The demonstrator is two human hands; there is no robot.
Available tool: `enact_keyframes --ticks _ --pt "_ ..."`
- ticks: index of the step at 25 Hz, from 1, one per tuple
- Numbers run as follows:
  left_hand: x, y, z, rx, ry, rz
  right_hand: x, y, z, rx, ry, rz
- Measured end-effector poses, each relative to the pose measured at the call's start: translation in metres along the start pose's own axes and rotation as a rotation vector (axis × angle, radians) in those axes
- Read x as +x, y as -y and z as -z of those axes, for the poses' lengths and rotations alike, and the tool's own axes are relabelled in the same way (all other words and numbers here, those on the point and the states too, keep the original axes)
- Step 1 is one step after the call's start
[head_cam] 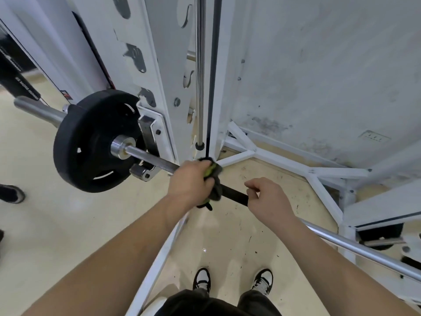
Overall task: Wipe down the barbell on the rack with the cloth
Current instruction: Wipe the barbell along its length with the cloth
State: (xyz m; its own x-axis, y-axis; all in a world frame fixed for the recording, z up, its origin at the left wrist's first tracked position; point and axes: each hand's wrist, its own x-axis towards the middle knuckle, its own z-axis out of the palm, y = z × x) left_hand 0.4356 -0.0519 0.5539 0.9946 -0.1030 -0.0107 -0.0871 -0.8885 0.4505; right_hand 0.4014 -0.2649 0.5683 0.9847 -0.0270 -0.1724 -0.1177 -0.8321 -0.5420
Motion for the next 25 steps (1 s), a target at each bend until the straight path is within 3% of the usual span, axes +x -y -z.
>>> enact_keyframes --ticks 1,2,5,6,10,14,16,19,20,23,25 --pt "-0.001 -0.005 -0.005 0.023 -0.056 0.065 0.000 -0.001 -0.001 0.010 -0.003 -0.010" --pt "-0.010 -0.021 -0.013 0.064 -0.075 0.022 -0.001 -0.003 -0.001 0.028 -0.008 -0.028" --pt "-0.034 -0.049 -0.034 0.065 0.077 -0.348 0.004 -0.011 0.003 0.089 -0.029 -0.092" --pt "-0.027 -0.040 -0.029 0.063 0.124 -0.389 0.005 -0.015 0.005 0.091 -0.020 -0.111" --pt "-0.003 -0.043 -0.025 0.083 0.026 -0.058 0.003 -0.029 0.016 0.081 -0.013 -0.141" --pt "-0.040 -0.106 -0.058 0.032 0.115 -0.445 0.004 -0.042 0.030 0.067 -0.017 -0.177" --pt "-0.022 -0.089 -0.046 0.045 0.160 -0.428 0.006 -0.053 0.036 0.082 -0.049 -0.177" --pt "-0.011 -0.069 -0.041 0.024 0.046 -0.142 0.008 -0.063 0.038 0.140 -0.091 -0.198" --pt "-0.018 -0.079 -0.041 0.031 0.038 -0.119 0.008 -0.064 0.036 0.154 -0.090 -0.198" --pt "-0.049 -0.110 -0.055 -0.006 0.151 -0.415 0.012 -0.058 0.031 0.197 -0.080 -0.210" --pt "-0.037 -0.095 -0.047 -0.002 0.144 -0.442 0.013 -0.056 0.030 0.229 -0.091 -0.207"
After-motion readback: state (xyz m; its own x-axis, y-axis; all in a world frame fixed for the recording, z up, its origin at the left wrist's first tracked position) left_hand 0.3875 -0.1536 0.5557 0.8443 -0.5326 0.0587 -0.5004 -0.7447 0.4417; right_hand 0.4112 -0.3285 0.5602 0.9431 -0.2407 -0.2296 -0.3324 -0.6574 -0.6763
